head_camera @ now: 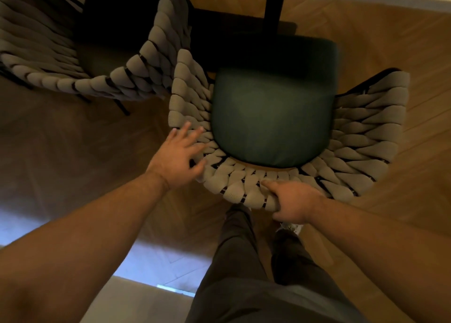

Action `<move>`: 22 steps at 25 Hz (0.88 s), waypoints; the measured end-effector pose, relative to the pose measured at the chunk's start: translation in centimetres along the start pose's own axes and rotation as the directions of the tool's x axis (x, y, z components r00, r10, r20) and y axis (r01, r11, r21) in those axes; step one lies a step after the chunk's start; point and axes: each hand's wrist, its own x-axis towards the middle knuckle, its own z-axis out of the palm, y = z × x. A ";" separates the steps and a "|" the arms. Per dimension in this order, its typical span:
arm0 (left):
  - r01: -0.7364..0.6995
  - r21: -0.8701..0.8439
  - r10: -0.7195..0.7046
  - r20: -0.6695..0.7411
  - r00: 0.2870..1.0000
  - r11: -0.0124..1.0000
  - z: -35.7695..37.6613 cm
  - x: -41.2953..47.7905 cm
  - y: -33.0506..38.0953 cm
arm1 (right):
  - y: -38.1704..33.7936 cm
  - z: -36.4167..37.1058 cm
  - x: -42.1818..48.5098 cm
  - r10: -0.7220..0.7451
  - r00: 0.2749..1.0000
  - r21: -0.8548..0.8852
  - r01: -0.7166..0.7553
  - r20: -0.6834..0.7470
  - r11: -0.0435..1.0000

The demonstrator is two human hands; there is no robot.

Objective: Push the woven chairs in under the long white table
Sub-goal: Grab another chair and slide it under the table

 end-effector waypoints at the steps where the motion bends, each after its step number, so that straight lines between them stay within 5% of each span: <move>1: 0.136 -0.118 -0.148 -0.098 0.984 0.984 -0.4 0.4 -0.4 | -1.0 -0.2 0.3 -0.035 0.999 0.030 0.036 -0.014 0.999; 5: 0.453 -0.614 -0.604 -0.048 0.796 0.646 -0.4 2.8 -1.3 | -4.7 0.2 1.8 -0.087 0.995 0.129 0.092 -0.049 0.987; 8: 0.482 -0.858 -0.749 0.202 0.632 0.176 0.1 4.4 -0.6 | -5.1 0.6 2.5 -0.080 0.994 0.160 0.090 -0.069 0.983; 10: 0.478 -0.878 -0.771 0.315 0.553 -0.016 0.3 5.4 -0.6 | -4.6 0.5 2.7 -0.089 0.993 0.161 0.101 -0.083 0.982; 17: 0.392 -0.918 -0.793 0.283 0.540 -0.060 -0.5 5.8 -0.4 | -1.5 1.0 2.3 -0.079 0.995 0.117 0.086 -0.059 0.989; 22: 0.362 -0.923 -0.768 0.138 0.626 0.129 -4.5 9.4 -2.8 | -1.7 -0.8 3.3 -0.075 0.974 0.174 0.113 -0.212 0.978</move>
